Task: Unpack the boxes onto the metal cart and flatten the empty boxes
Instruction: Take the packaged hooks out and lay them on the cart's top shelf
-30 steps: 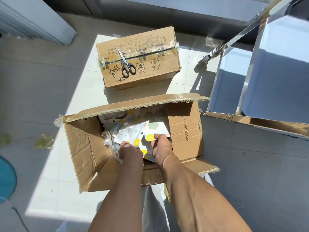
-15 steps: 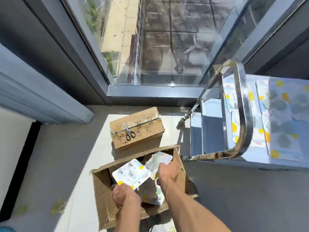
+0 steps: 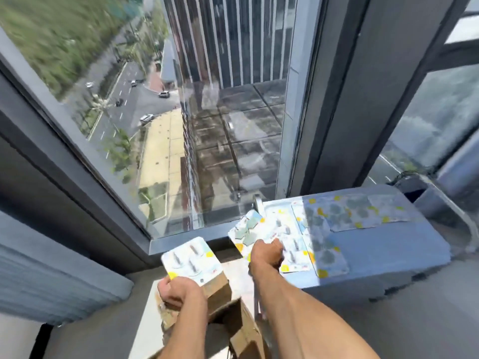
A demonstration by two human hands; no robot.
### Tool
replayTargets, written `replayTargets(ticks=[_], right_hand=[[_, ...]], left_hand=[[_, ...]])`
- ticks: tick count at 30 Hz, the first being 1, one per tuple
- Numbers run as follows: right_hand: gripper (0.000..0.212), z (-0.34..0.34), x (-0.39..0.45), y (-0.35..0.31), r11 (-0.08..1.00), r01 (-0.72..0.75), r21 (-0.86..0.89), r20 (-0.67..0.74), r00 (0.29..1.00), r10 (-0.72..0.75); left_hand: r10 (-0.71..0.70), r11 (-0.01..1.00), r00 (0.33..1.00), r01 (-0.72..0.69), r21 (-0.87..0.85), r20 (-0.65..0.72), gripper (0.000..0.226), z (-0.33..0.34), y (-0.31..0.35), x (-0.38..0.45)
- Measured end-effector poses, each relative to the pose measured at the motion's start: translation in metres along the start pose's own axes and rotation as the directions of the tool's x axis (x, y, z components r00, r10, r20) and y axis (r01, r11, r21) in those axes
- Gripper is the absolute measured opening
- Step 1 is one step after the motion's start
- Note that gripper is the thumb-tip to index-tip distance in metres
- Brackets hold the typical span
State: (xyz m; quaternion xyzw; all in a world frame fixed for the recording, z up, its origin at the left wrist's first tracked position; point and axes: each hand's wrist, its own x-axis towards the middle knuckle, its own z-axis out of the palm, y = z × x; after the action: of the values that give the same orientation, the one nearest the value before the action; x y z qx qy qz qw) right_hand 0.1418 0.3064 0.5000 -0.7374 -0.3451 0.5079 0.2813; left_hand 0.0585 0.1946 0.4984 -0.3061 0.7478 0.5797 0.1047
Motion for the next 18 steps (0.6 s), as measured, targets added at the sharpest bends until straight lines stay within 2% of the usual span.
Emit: replayTargets(ticks=[1, 4, 7, 9, 13, 15, 18], right_hand=[[0.039, -0.015, 0.009, -0.015, 0.999, -0.009, 0.039, -0.031, 0.999, 0.01], [0.04, -0.073, 0.052, -0.051, 0.99, -0.006, 0.14, -0.095, 0.995, 0.019], [0.05, -0.13, 0.108, -0.066, 0.981, -0.016, 0.195, -0.163, 0.985, 0.048], [0.041, -0.167, 0.152, -0.062, 0.983, -0.038, 0.178, -0.176, 0.982, 0.07], [0.027, -0.237, 0.236, -0.041, 0.969, -0.094, 0.227, -0.235, 0.961, 0.148], [0.028, -0.27, 0.277, -0.029, 0.96, -0.122, 0.253, -0.28, 0.94, 0.193], [0.033, -0.304, 0.33, -0.008, 0.956, -0.176, 0.234, -0.308, 0.919, 0.245]], left_hand=[[0.076, 0.995, 0.996, -0.078, -0.065, -0.039, 0.036, 0.006, 0.002, -0.014], [0.233, 0.972, 0.971, -0.23, -0.048, 0.06, 0.034, 0.045, 0.0, -0.089], [0.277, 0.96, 0.944, -0.278, -0.019, 0.178, 0.028, 0.088, -0.037, -0.147], [0.311, 0.945, 0.922, -0.326, 0.027, 0.229, 0.025, 0.121, -0.074, -0.19], [0.232, 0.942, 0.9, -0.302, 0.143, 0.37, 0.026, 0.185, -0.162, -0.253], [0.19, 0.91, 0.867, -0.331, 0.248, 0.46, 0.023, 0.216, -0.205, -0.28], [0.127, 0.871, 0.854, -0.339, 0.354, 0.505, 0.024, 0.251, -0.252, -0.308]])
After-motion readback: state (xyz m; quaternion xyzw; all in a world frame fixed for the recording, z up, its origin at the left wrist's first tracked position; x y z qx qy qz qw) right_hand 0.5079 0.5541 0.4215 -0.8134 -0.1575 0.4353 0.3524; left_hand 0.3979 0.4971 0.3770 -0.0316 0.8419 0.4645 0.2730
